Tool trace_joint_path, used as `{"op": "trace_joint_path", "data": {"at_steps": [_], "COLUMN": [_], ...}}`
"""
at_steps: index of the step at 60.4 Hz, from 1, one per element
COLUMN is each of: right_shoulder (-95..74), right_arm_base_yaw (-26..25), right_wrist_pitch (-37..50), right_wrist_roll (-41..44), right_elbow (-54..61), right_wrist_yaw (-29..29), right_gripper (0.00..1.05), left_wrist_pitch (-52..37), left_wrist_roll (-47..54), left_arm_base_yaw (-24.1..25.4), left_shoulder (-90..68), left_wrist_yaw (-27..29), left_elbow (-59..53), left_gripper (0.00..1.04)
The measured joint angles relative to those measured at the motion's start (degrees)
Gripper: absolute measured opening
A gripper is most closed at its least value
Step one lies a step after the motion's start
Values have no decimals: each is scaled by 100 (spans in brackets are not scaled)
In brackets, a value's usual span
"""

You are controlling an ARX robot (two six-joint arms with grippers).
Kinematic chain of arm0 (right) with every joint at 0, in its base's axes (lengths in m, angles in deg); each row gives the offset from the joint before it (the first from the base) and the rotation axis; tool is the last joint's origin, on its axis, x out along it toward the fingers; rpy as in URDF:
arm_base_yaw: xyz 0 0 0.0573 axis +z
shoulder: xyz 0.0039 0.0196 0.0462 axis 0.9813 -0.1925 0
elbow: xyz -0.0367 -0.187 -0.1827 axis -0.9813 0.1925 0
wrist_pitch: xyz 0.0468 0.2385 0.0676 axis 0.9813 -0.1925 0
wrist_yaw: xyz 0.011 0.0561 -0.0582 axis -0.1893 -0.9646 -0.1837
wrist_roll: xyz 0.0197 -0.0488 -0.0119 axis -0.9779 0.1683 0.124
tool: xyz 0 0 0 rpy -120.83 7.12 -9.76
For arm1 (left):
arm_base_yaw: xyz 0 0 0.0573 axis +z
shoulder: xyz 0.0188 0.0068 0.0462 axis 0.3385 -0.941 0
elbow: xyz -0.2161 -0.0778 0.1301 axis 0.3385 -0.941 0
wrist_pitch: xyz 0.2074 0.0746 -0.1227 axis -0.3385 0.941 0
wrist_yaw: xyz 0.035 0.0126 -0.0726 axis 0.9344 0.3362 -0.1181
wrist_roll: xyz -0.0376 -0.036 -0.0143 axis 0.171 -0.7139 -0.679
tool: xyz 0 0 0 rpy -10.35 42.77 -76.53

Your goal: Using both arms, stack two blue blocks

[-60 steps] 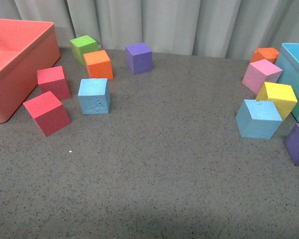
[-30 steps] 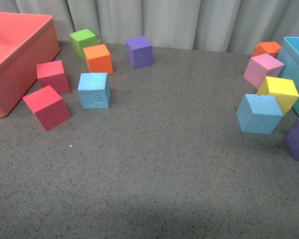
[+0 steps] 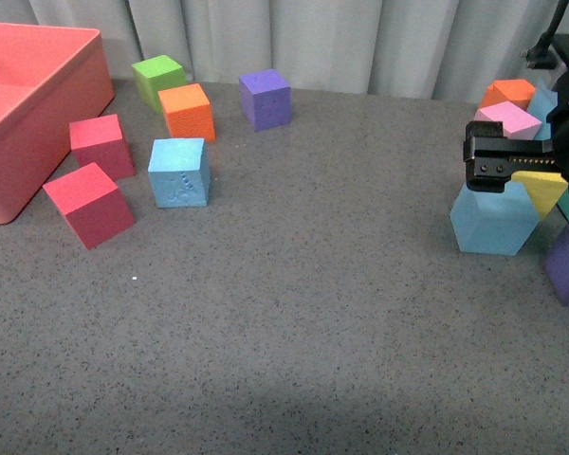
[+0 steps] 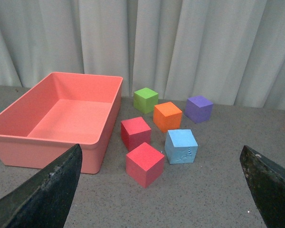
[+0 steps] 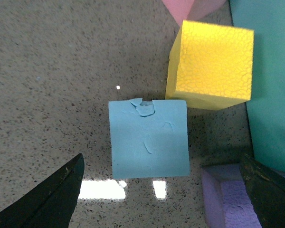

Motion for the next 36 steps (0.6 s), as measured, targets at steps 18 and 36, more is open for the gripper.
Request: {"op": "trace_joint_path", "data": {"at_steps": [18, 36], "right_shoulder": [-664, -1191], "right_arm_base_yaw": [-13, -61], "right_wrist_pitch": [-389, -516], "right_wrist_roll": [-138, -245], "right_elbow": [-599, -964], "right_wrist_yaw": [-70, -245], "right_gripper": [95, 89], "left_wrist_pitch": [0, 0], "left_wrist_roll": [0, 0], "left_arm_base_yaw": [2, 2], "left_shoulder": [0, 0], "left_wrist_yaw": [0, 0], "left_elbow": [0, 0], "left_gripper": [98, 98]}}
